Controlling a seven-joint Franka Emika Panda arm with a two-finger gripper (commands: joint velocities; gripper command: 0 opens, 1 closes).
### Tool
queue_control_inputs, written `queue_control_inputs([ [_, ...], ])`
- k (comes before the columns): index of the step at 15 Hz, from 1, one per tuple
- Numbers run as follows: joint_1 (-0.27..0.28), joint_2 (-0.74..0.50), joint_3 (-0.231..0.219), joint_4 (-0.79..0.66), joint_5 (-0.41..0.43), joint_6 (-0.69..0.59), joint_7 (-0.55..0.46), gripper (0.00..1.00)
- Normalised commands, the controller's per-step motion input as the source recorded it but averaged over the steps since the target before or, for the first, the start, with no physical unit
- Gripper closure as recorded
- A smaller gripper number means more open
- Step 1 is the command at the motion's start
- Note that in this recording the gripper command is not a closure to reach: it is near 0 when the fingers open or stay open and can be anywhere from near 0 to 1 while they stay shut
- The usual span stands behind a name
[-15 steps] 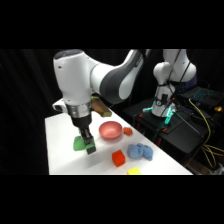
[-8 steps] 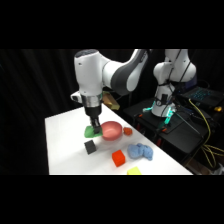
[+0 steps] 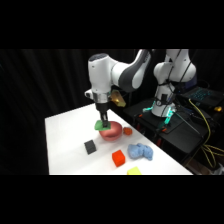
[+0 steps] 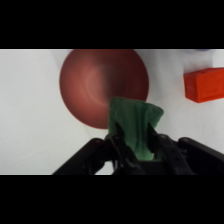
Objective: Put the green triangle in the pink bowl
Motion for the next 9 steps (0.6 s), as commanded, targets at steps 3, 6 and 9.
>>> queue_control_inputs([
  [3,-0.084,-0.24,-0.006,-0.32,0.036,0.17,0.14,1.0],
  [6,-0.068,-0.2,-0.01,-0.23,0.075,0.13,0.1,1.0],
  [9,-0.032,-0.19,-0.003,-0.16,0.088,0.09,0.08,1.0],
])
